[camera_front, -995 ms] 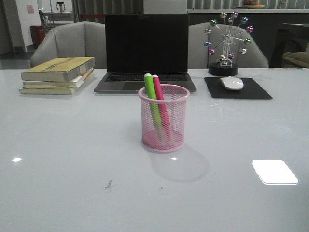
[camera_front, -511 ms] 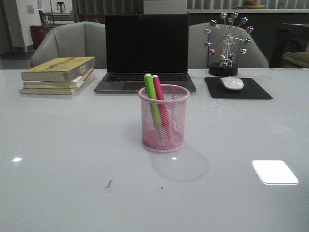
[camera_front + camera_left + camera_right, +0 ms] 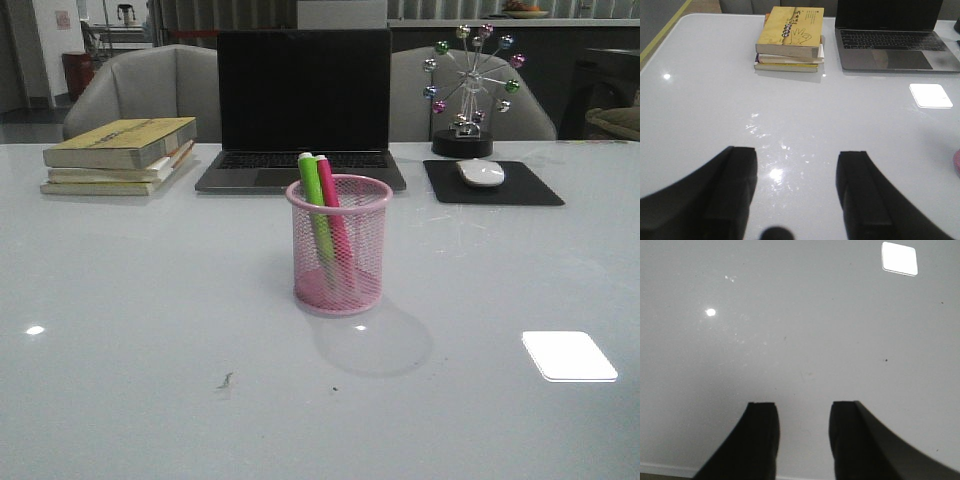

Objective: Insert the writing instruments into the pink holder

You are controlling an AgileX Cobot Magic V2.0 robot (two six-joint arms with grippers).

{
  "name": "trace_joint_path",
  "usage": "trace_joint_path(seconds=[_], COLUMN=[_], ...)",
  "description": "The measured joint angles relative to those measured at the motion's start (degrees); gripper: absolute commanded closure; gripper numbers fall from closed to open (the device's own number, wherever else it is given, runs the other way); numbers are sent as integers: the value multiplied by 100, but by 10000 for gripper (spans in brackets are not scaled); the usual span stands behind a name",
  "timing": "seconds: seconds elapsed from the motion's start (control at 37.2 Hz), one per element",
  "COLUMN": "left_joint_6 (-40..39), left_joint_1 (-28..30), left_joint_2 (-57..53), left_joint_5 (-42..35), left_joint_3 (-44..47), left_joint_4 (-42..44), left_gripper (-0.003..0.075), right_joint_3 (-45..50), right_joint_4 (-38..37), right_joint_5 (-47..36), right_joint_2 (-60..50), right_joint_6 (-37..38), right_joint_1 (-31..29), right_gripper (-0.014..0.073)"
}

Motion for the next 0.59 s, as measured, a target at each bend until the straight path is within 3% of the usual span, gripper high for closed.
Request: trace_joint_path(seconds=[0.27,0.59], left_joint_6=[0,0], left_joint_1=[0,0], left_joint_2=[0,0], left_joint_5=[0,0], left_joint_3=[0,0], left_joint_4=[0,13], left_gripper=[303,303], right_joint_3=[0,0], right_joint_4=[0,0], right_joint_5=[0,101], right_joint_2=[0,0], right_joint_6=[0,0], right_joint_1=[0,0], right_gripper=[545,544])
